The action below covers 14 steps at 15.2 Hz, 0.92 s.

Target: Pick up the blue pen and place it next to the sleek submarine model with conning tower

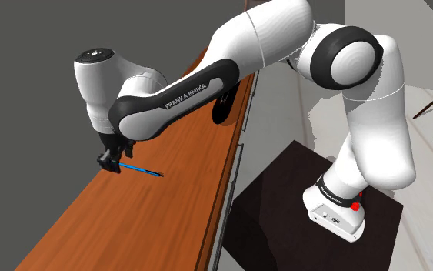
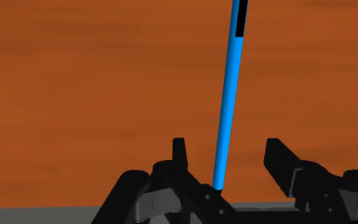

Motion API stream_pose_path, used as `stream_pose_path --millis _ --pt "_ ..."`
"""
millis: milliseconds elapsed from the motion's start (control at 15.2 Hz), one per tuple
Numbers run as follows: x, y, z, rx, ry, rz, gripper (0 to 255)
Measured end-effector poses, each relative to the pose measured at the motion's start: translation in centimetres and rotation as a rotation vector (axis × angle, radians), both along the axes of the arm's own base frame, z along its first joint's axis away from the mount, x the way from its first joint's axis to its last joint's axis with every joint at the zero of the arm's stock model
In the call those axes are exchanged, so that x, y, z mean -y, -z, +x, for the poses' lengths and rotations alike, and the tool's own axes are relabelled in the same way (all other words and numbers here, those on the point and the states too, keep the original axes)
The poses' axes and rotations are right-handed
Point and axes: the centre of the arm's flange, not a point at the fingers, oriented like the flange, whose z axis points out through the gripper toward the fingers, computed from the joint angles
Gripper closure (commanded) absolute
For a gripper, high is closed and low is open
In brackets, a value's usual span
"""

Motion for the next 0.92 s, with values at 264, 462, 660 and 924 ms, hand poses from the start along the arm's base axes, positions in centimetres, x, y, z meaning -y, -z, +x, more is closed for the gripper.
stream_pose_path --millis 264,462,660,924 --pt "0.0 0.0 0.0 0.000 0.000 0.000 255" --pt "0.0 0.0 0.0 0.000 0.000 0.000 255" --pt "0.0 -0.3 0.0 0.000 0.000 0.000 255" --pt "0.0 -2.1 0.0 0.000 0.000 0.000 255"
